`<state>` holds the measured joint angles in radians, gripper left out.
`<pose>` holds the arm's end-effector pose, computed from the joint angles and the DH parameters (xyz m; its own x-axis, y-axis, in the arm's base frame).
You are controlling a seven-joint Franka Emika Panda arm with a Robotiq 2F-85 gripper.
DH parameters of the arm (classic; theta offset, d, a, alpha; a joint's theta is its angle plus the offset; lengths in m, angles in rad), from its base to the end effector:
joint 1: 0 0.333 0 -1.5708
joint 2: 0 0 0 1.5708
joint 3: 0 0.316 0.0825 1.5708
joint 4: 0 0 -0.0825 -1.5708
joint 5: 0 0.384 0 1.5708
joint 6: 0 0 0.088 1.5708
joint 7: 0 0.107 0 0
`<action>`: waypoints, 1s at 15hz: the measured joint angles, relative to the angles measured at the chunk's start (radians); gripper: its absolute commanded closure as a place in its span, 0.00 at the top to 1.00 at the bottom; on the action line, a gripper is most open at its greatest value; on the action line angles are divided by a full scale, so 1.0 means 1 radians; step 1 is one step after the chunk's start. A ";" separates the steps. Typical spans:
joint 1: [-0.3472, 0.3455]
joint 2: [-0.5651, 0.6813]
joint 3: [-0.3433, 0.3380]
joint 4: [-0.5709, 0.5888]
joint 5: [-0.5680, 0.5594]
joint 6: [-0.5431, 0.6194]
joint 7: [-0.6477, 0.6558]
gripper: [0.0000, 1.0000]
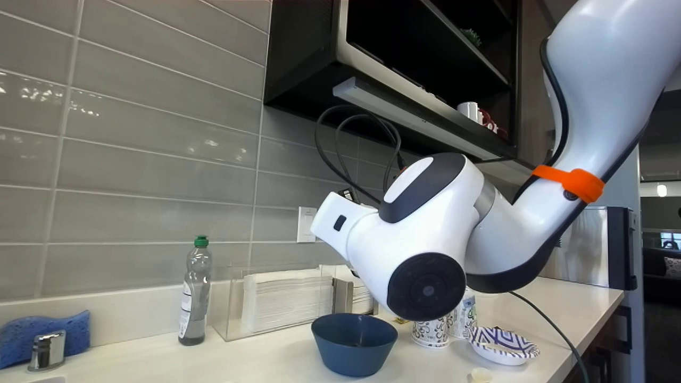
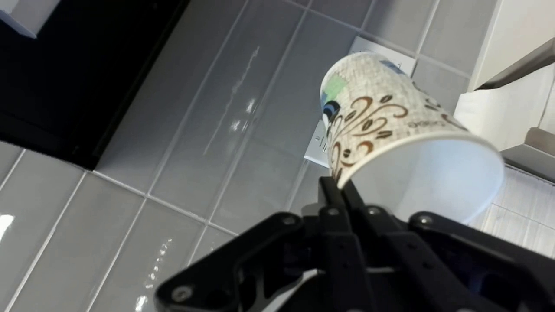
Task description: Pour the beans in the coffee cup into the blue bowl
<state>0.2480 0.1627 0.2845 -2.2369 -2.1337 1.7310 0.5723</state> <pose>0.5224 0.2140 0.3606 0.5213 0.7885 -0.3265 -0.0037 0.3846 0.9231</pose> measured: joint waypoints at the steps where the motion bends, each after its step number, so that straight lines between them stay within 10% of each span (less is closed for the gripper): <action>1: 0.000 -0.009 0.001 0.003 0.027 0.001 0.014 0.01; 15: -0.011 -0.311 -0.071 0.044 0.640 0.286 0.056 0.01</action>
<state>0.2367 -0.1483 0.2130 -2.1931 -1.4936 2.0169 0.6288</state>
